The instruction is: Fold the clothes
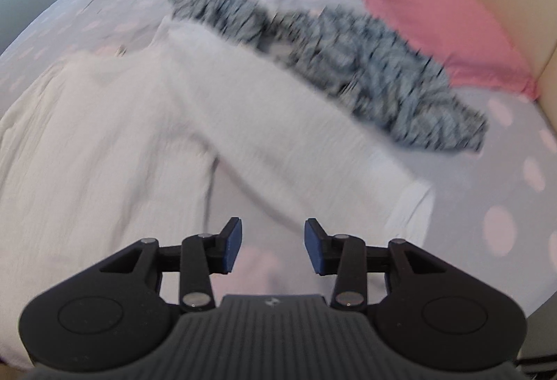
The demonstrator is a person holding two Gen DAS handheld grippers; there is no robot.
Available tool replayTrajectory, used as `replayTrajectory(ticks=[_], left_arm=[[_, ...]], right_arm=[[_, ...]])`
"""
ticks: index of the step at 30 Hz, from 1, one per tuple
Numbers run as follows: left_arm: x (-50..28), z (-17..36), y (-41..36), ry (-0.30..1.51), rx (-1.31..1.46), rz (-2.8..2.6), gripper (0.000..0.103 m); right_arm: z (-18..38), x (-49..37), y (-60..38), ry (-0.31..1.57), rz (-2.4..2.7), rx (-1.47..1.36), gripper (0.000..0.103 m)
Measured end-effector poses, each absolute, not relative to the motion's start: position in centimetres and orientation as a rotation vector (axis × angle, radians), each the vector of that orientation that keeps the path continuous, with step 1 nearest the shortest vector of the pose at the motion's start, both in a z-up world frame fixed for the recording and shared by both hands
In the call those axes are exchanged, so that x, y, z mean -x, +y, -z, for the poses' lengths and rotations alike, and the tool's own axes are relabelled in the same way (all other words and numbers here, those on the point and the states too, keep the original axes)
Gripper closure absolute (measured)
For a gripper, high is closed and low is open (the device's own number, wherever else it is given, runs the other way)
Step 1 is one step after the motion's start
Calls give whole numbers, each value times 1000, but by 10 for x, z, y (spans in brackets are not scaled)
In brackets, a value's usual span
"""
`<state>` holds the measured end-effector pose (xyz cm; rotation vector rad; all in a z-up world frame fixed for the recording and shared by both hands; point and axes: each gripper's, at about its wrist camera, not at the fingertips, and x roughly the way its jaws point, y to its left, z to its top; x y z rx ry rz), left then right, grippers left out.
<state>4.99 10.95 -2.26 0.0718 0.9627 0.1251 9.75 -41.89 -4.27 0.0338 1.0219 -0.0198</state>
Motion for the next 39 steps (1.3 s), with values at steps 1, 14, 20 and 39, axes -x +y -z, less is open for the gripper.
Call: replayTrajectory(ticks=[1, 14, 20, 39], left_arm=[[-49, 26, 104, 989, -71, -93, 87], [-47, 81, 62, 1292, -108, 164, 82], [-46, 77, 72, 1275, -56, 141, 76], [-15, 87, 56, 1284, -103, 272, 60]], right_arm=[[48, -92, -416, 1056, -1, -52, 59], [119, -17, -380, 1412, -259, -134, 56], [137, -20, -370, 1435, -263, -105, 99], [131, -26, -399, 1539, -28, 176, 100]])
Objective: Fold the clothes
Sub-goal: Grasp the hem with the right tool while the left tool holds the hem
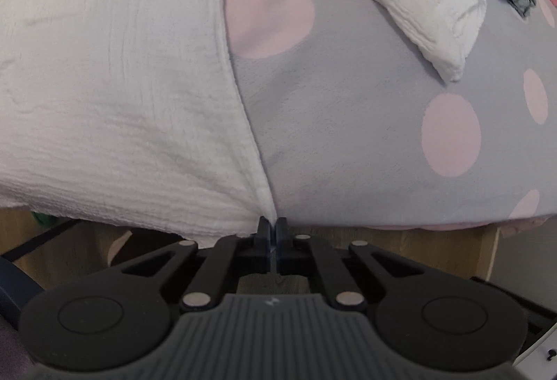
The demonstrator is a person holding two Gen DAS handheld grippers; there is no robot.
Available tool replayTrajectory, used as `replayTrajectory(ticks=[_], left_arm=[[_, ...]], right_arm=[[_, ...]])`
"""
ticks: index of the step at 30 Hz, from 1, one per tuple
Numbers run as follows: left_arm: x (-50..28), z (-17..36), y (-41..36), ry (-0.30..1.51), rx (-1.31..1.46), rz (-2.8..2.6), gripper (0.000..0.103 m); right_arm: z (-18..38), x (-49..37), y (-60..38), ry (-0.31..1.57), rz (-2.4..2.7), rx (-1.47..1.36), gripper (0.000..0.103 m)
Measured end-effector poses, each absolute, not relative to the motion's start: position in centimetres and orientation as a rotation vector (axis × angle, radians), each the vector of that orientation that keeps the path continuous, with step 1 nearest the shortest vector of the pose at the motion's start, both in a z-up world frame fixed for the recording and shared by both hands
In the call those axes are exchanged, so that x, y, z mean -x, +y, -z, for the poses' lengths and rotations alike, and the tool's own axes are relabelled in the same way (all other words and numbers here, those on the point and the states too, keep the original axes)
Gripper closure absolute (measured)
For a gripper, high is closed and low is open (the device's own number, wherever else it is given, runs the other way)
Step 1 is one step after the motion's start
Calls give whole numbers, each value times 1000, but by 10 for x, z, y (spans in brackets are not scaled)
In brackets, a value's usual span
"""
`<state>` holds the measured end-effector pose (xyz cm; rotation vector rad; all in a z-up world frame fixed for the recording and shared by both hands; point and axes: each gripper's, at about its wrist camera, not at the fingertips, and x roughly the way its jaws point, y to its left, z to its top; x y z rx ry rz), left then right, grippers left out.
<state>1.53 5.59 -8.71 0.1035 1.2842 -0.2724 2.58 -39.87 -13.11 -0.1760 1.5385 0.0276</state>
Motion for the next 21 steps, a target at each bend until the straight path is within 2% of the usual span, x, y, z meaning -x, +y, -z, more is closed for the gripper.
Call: replayTrajectory(ticks=[2, 3, 4, 5, 7, 10, 12, 13, 17, 19, 21], left_arm=[[-11, 90, 48, 1269, -129, 300, 63], [-9, 91, 44, 1261, -142, 313, 72], [-7, 92, 40, 1253, -155, 327, 89], [-6, 88, 36, 1222, -141, 365, 97], [-3, 80, 28, 1179, -122, 425, 98], [2, 77, 14, 1131, -137, 514, 98], [8, 77, 3, 1095, -157, 563, 98], [11, 79, -2, 1085, -158, 589, 97], [22, 73, -15, 1034, -150, 682, 97], [28, 70, -22, 1015, -154, 722, 85], [35, 70, -24, 1024, -150, 765, 84]], right_arm=[[133, -27, -394, 1534, -34, 202, 100], [133, -28, -392, 1531, -41, 202, 100], [131, -27, -389, 1524, -51, 212, 100], [130, -27, -385, 1517, -62, 223, 100], [125, -25, -378, 1500, -97, 235, 99], [117, -23, -368, 1459, -115, 267, 93], [106, -24, -362, 1398, -105, 297, 70], [100, -24, -358, 1362, -103, 305, 54], [74, -27, -346, 1231, -115, 340, 51], [66, -42, -333, 1200, -141, 355, 49], [68, -55, -321, 1195, -177, 386, 48]])
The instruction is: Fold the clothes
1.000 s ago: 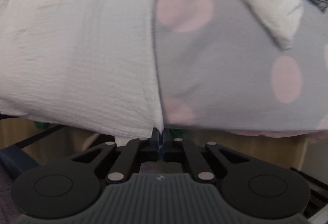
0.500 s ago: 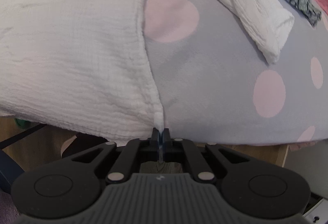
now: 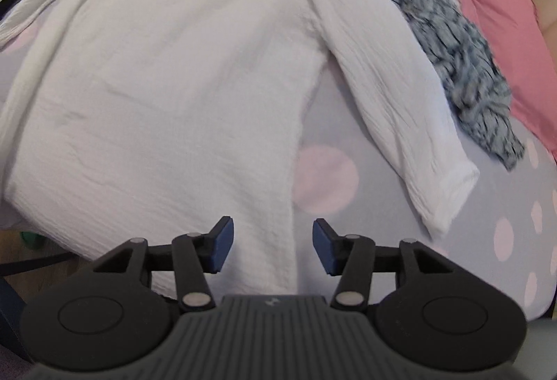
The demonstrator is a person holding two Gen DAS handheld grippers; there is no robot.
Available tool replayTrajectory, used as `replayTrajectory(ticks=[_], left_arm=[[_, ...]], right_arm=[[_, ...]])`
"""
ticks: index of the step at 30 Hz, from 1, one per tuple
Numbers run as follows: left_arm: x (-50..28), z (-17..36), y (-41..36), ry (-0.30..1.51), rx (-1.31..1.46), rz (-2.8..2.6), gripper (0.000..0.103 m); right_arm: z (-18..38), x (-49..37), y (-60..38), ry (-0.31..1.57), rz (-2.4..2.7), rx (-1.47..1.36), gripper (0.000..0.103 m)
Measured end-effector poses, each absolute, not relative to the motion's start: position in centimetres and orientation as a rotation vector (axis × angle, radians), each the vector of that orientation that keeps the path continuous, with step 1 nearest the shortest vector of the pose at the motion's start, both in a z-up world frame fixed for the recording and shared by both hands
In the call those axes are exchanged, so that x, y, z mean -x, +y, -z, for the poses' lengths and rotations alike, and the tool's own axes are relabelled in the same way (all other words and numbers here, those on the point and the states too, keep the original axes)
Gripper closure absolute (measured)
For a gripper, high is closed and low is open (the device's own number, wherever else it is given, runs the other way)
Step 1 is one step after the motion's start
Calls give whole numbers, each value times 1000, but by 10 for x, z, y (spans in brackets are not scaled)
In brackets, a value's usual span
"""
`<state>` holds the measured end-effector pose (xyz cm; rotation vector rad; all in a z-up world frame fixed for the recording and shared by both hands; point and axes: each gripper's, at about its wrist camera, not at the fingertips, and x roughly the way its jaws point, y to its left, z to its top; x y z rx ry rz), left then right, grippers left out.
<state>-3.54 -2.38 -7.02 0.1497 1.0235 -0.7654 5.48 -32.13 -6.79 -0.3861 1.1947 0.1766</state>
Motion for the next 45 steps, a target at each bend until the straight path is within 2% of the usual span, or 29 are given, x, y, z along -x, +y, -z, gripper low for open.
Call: replayTrajectory(ticks=[5, 6, 9, 21, 23, 24, 26, 27, 33, 36, 37, 38, 45], left_arm=[[53, 66, -18, 1031, -180, 759, 79], [56, 65, -16, 1031, -178, 749, 76], [60, 62, -7, 1039, -145, 692, 57], [44, 83, -37, 1164, -60, 579, 58], [39, 89, -42, 1186, -48, 557, 67], [36, 91, -44, 1198, -48, 551, 81], [33, 91, -43, 1198, -54, 540, 89], [32, 90, -41, 1198, -44, 535, 97], [26, 76, -15, 1218, 72, 513, 103], [25, 64, 1, 1224, 111, 483, 103], [26, 60, 7, 1224, 128, 466, 103], [26, 56, 14, 1223, 145, 449, 103], [33, 22, 66, 1225, 229, 337, 103]], right_arm=[[84, -68, -309, 1218, -220, 438, 47], [83, -68, -310, 1224, -215, 428, 47], [83, -69, -317, 1245, -196, 394, 47], [99, -68, -350, 1305, -118, 295, 47], [101, -65, -357, 1313, -104, 275, 47], [102, -64, -363, 1318, -96, 256, 47], [104, -63, -376, 1331, -81, 195, 47], [105, -62, -384, 1338, -73, 156, 47], [115, -56, -424, 1380, -82, -99, 47], [127, -54, -429, 1413, -111, -166, 55], [132, -53, -429, 1430, -119, -183, 70], [135, -52, -427, 1442, -132, -197, 94], [98, -44, -424, 1393, -174, -151, 98]])
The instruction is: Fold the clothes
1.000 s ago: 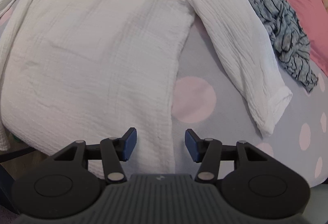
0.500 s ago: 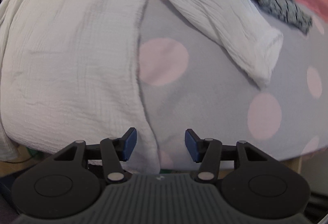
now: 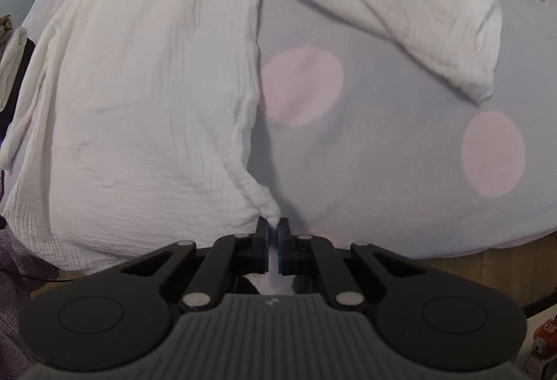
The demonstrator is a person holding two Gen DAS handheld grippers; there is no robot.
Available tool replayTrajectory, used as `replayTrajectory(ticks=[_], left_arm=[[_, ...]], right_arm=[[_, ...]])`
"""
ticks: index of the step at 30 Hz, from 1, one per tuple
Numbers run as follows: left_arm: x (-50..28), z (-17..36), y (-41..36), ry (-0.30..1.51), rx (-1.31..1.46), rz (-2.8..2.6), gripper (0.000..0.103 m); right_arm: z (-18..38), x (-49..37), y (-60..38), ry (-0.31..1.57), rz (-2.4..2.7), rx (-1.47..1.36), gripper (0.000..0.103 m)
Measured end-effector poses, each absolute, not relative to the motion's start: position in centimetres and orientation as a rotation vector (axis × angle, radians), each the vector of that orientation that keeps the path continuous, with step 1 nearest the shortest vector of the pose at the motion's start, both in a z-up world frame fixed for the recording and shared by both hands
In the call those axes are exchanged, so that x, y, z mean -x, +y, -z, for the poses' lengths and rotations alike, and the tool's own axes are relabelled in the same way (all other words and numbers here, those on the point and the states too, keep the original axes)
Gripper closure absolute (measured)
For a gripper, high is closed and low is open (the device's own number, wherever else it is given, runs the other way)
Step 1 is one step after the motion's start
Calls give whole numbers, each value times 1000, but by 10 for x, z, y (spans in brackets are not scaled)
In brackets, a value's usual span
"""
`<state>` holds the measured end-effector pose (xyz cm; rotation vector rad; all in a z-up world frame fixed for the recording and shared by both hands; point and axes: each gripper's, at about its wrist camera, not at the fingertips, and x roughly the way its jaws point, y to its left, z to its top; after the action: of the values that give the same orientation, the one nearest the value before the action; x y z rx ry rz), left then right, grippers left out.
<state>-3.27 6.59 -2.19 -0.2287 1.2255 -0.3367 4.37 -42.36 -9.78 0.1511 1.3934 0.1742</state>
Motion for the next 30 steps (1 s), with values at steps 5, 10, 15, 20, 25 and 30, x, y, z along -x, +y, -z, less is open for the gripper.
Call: replayTrajectory(ticks=[5, 10, 15, 20, 25, 30], left_arm=[[39, -3, 95, 1231, 228, 292, 103], [46, 2, 100, 1292, 179, 273, 103], [44, 28, 94, 1385, 70, 240, 103], [26, 67, 91, 1495, 1, 189, 103], [9, 81, 85, 1524, 6, 183, 103], [1, 72, 91, 1504, 35, 169, 99]], right_arm=[[62, -35, -425, 1366, -176, -80, 98], [27, -26, -428, 1342, -177, -9, 98], [57, -22, -422, 1461, -204, 46, 98], [91, -27, -400, 1551, -221, 134, 98], [105, -38, -395, 1572, -224, 122, 95], [92, -42, -404, 1523, -208, 61, 79]])
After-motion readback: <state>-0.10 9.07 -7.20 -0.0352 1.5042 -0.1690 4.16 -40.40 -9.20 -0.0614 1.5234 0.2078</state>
